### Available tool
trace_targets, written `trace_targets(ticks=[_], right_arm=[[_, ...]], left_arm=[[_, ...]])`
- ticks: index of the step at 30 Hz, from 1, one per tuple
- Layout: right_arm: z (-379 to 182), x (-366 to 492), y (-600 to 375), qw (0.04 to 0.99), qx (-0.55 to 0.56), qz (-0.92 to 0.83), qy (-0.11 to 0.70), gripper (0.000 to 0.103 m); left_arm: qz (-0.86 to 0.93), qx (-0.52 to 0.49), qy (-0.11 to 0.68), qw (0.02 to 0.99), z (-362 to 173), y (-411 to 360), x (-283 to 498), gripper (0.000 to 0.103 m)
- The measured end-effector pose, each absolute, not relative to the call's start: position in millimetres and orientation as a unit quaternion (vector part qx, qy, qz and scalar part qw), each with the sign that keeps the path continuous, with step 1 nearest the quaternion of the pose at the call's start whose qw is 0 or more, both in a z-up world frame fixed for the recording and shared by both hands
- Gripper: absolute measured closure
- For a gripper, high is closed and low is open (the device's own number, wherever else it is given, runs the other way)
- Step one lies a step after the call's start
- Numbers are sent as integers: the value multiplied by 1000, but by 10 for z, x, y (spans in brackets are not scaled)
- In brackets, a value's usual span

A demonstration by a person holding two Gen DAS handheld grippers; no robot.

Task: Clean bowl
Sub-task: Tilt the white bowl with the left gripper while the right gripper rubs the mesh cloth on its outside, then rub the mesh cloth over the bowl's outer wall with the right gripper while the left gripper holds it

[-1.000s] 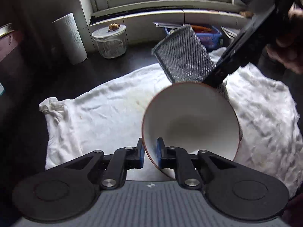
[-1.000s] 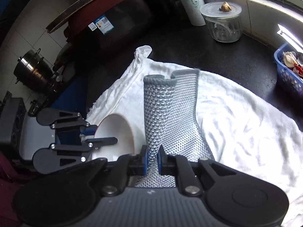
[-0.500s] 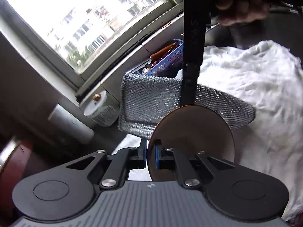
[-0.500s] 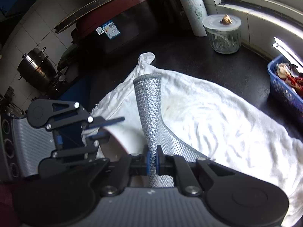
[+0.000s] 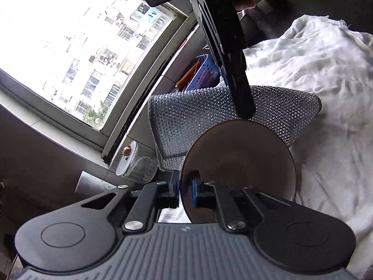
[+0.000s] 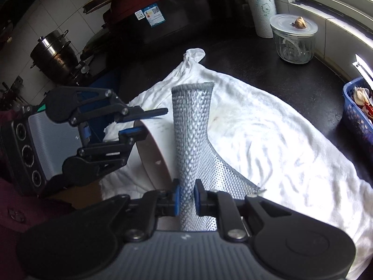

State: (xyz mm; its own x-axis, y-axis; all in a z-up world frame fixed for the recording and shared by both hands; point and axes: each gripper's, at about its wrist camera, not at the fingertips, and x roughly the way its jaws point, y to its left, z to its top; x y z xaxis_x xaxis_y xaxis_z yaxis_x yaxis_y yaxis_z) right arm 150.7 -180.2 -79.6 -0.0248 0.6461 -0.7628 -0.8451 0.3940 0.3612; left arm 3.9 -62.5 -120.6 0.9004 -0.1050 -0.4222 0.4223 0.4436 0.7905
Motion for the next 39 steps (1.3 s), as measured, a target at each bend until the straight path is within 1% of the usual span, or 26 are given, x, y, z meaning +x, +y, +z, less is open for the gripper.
trace_targets(ticks=[1,2,3,8,10,11,14,16,17,18,19,21,23,24,28,30,32,33,34,37,38,39], right_arm=[[-798,1502,-1809,686,-105,545,470,68],[-799,1498,-1820,681,-102,552,470,40],[-791,1484,-1819,680,-99,559,464,30],[-741,1415,-1714,695,-111,569,425,32],[-750,1413,-1629,705,-129,561,414,35],[-766,1405,-1592,708,-139,557,411,40],[-825,1362,-1473,715,-174,545,401,45],[-861,1321,-1405,721,-192,538,393,49],[-873,1300,-1398,725,-196,534,388,56],[-888,1270,-1382,732,-200,527,383,66],[-906,1230,-1358,742,-207,515,376,68],[-933,1163,-1331,760,-222,489,366,85],[-976,1089,-1299,772,-232,468,361,89],[-998,1053,-1284,778,-236,458,360,89],[-1071,932,-1228,787,-241,446,352,86],[-1092,918,-1198,787,-231,445,359,82],[-1123,913,-1161,787,-220,444,367,81],[-1141,907,-1141,789,-217,443,367,81],[-1157,898,-1120,790,-216,441,366,81],[-1178,898,-1093,796,-209,438,362,83],[-1177,892,-1088,797,-210,438,360,83],[-1168,880,-1079,797,-213,439,357,83]], left_arm=[[-160,503,155,835,-1210,-635,35,95],[-161,504,154,834,-1209,-631,51,95],[-161,504,153,835,-1208,-623,64,95],[-161,503,149,836,-1213,-639,56,94],[-160,508,145,834,-1227,-636,47,94],[-160,512,143,832,-1236,-635,42,94],[-154,531,134,822,-1275,-635,2,94],[-146,528,141,825,-1274,-636,2,94],[-139,522,148,828,-1268,-637,10,94],[-134,515,156,832,-1258,-634,19,94],[-127,503,164,839,-1244,-628,26,94],[-112,479,181,852,-1220,-618,30,94],[-95,455,197,863,-1200,-609,25,94],[-88,446,203,867,-1191,-602,23,94],[-42,325,269,906,-1060,-450,118,94],[-15,236,301,924,-1005,-293,169,94],[11,147,328,933,-959,-131,209,93],[18,121,335,934,-949,-77,225,93],[34,41,356,933,-925,78,265,93],[56,-122,384,914,-955,418,284,92],[65,-194,396,895,-1007,581,274,92],[68,-216,401,888,-1038,623,270,91]])
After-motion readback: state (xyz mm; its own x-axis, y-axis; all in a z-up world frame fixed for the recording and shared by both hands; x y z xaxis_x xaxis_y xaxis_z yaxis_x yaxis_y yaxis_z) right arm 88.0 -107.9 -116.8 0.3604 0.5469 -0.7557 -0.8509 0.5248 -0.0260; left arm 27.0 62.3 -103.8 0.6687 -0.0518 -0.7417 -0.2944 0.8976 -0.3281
